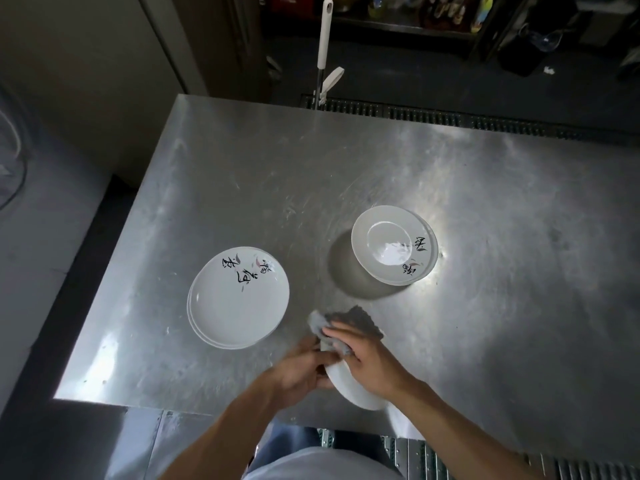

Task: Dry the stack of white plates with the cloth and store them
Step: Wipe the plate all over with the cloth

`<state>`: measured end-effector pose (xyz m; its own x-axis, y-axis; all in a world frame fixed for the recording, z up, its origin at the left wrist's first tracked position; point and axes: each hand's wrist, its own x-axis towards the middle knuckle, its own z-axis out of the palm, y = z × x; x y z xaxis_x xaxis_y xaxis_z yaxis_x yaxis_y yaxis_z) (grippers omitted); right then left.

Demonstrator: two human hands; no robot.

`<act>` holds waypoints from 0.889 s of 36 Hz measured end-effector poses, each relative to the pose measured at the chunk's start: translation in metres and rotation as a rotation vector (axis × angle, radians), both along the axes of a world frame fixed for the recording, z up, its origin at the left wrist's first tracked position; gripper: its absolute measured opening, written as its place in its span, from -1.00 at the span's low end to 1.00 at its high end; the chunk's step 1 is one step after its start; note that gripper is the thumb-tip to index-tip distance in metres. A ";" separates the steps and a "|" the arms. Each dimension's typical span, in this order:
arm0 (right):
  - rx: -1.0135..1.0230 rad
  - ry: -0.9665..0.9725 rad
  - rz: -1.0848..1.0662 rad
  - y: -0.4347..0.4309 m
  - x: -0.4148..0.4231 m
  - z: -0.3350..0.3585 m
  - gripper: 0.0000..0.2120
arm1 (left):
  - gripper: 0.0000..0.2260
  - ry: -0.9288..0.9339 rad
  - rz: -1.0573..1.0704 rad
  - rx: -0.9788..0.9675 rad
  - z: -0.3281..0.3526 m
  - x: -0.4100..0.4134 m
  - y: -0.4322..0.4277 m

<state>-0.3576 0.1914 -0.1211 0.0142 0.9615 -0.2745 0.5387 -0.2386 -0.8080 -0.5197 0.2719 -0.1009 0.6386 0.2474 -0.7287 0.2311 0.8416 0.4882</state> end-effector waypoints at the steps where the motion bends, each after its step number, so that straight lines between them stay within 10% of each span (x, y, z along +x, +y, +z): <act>1: 0.002 -0.058 -0.045 0.003 0.003 -0.003 -0.57 | -0.64 -0.005 0.015 -0.005 -0.001 -0.001 0.000; 8: 0.088 -0.122 0.117 0.001 0.003 -0.002 -0.45 | -0.58 0.003 0.006 -0.007 -0.003 -0.002 -0.002; 12: -0.017 -0.113 -0.183 0.005 0.016 0.000 -0.57 | -0.53 -0.001 -0.018 -0.018 0.002 -0.003 0.002; 17: 0.065 0.001 0.090 -0.003 -0.007 0.005 -0.57 | -0.57 0.018 -0.045 0.030 0.002 -0.005 0.001; 27: -0.179 0.037 -0.474 0.012 0.024 -0.007 -0.58 | -0.41 0.085 0.219 -0.012 -0.002 -0.004 -0.006; 32: -0.077 0.062 -0.197 0.004 0.004 0.007 -0.61 | -0.45 0.061 0.063 0.000 0.003 -0.009 -0.003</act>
